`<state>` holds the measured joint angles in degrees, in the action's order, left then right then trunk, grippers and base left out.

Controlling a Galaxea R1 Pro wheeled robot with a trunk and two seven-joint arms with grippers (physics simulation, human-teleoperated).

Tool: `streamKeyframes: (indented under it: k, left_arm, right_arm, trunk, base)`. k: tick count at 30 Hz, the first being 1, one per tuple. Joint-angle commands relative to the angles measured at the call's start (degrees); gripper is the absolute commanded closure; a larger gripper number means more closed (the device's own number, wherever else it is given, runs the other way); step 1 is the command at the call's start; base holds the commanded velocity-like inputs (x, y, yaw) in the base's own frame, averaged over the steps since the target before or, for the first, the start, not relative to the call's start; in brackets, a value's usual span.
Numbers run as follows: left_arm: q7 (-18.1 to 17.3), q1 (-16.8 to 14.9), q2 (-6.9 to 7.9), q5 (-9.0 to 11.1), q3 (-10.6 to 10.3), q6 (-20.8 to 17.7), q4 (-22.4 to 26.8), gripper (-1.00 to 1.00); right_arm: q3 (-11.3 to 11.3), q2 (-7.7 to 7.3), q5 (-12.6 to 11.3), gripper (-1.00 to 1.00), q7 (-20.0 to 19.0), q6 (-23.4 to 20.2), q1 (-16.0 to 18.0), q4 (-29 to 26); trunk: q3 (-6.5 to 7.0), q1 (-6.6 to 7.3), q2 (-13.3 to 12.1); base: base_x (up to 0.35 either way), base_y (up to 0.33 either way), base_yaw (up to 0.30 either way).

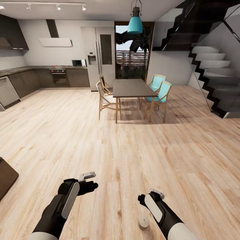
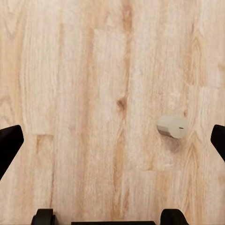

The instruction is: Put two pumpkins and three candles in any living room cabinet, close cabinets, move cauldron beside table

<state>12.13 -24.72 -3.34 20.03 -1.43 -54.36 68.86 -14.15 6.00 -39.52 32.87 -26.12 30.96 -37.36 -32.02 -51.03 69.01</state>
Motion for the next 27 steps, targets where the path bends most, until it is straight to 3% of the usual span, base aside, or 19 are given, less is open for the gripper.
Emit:
streamKeyframes:
  k: [1, 12, 19, 27]
  left_arm:
    - [0.0, 0.0, -0.03, 0.0, 0.0, -0.1, 0.0, -1.0]
    - [0.0, 0.0, -0.08, 0.4, 0.0, -1.9, 0.0, -1.0]
    - [0.0, 0.0, -0.07, 0.4, 0.0, -2.9, 0.0, -1.0]
    - [0.0, 0.0, -0.15, 0.4, -0.1, -3.0, 0.0, -1.0]
  right_arm:
    - [0.0, 0.01, 0.1, -1.0, 0.0, -0.1, 0.2, 0.0]
    - [0.0, -0.04, 0.2, -1.0, 0.1, -0.9, 7.0, 6.7]
    - [0.1, -0.93, 2.6, -1.0, 0.2, -0.4, 7.7, 6.8]
    - [0.3, -0.99, 3.0, -1.0, 0.4, -2.5, 8.5, 6.5]
  trunk:
    - [-0.19, -0.23, 0.4]
    - [-2.16, -2.64, 4.8]
    - [-3.42, -4.18, 7.6]
    - [-4.85, -5.94, 10.8]
  base:
    - [0.0, 0.0, 0.0]
    - [0.0, 0.0, 0.0]
    - [0.0, 0.0, 0.0]
    - [0.0, 0.0, 0.0]
